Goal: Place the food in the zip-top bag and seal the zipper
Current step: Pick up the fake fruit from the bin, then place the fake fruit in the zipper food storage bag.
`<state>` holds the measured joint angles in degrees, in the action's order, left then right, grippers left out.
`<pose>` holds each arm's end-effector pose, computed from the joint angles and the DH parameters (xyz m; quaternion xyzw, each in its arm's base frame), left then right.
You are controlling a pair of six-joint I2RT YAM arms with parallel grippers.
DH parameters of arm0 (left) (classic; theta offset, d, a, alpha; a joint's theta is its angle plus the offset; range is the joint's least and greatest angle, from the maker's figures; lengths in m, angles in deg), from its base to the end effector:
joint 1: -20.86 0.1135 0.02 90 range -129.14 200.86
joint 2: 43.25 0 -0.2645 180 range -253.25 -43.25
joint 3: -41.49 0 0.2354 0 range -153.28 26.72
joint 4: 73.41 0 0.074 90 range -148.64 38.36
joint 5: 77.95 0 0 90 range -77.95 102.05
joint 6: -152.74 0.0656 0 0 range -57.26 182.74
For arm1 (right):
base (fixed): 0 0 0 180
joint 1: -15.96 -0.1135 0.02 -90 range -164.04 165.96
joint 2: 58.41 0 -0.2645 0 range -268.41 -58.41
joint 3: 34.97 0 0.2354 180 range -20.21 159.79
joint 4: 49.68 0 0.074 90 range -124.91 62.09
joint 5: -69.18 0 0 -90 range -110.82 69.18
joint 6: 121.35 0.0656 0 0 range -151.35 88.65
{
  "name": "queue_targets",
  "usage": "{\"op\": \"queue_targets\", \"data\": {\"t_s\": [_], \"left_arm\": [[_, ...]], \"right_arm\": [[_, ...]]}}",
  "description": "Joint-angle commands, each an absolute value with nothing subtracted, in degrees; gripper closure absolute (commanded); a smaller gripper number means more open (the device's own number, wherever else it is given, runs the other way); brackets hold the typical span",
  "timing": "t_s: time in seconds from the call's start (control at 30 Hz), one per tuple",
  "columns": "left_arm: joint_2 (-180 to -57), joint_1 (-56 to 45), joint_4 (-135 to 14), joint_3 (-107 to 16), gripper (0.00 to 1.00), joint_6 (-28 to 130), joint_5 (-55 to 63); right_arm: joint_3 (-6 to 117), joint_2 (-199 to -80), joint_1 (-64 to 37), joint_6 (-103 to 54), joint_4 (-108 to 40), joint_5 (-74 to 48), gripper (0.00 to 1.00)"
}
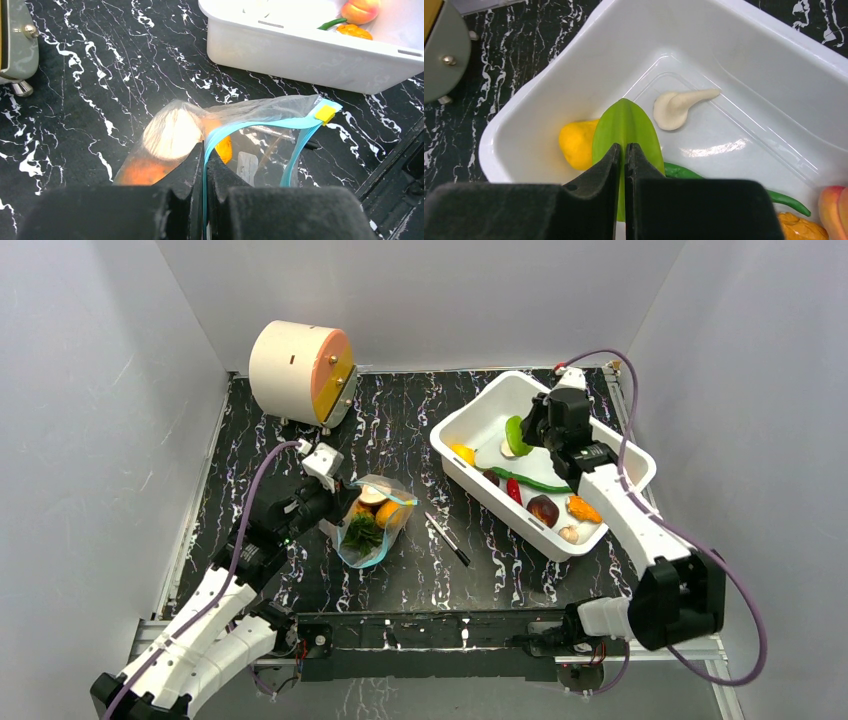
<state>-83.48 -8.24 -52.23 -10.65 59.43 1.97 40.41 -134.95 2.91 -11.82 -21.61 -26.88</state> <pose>0.1562 -0.1001 0.3106 0.2248 0.7271 -0.2443 0.6008 0.3087 0.0644 0.2980 0.0754 0.8586 0.0979 0.4976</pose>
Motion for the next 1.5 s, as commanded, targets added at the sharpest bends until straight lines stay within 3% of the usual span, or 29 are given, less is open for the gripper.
{"op": "queue_targets", "data": {"t_s": [0.0,0.3,0.77,1.47], "left_arm": [[-84.70,-8.40,-54.37,-11.75,1.00,56.08,2.86],[-89.26,-8.33,-52.95,-18.39,1.00,53.08,6.13],[-94.88,-8.40,-52.21,-23.52,1.00,46.67,7.37],[-95.78,-8.35,-49.11,-27.21,1.00,44.72,8.24]], "right_arm": [[40.45,-128.59,2.96,-14.48,-20.81,-25.46,1.00],[43.36,-122.83,0.08,-11.92,-15.67,-17.35,1.00],[43.04,-118.15,-15.94,-1.74,-19.22,-11.40,1.00],[43.61,-124.64,-37.02,7.17,-26.99,-18.03,1.00]]}}
